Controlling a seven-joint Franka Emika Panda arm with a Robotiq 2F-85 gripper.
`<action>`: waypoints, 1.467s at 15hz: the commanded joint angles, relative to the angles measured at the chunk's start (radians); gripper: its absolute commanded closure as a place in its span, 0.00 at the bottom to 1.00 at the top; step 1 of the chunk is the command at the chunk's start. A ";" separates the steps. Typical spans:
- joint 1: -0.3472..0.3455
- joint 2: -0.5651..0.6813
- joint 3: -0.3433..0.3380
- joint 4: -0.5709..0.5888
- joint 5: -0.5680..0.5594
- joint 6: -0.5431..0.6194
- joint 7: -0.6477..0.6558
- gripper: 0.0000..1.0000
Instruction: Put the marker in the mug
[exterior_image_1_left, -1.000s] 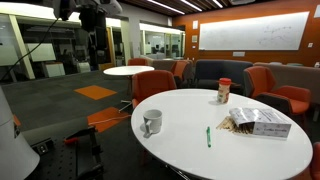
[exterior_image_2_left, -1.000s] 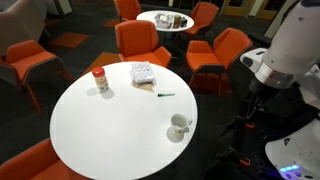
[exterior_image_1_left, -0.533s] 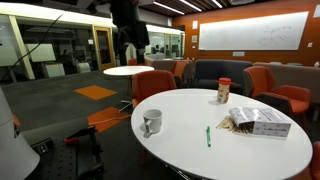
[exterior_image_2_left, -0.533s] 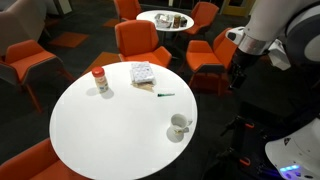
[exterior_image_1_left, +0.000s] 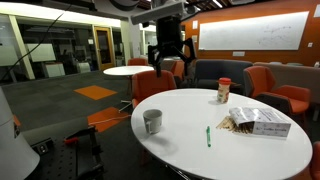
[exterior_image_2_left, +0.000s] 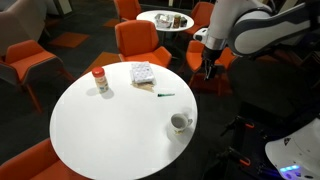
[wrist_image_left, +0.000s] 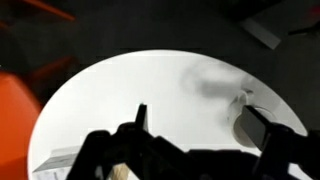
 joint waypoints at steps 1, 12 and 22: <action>-0.026 0.209 0.003 0.153 0.011 0.031 -0.088 0.00; -0.133 0.510 0.063 0.354 0.000 0.098 -0.094 0.00; -0.154 0.613 0.123 0.428 0.022 0.157 -0.138 0.00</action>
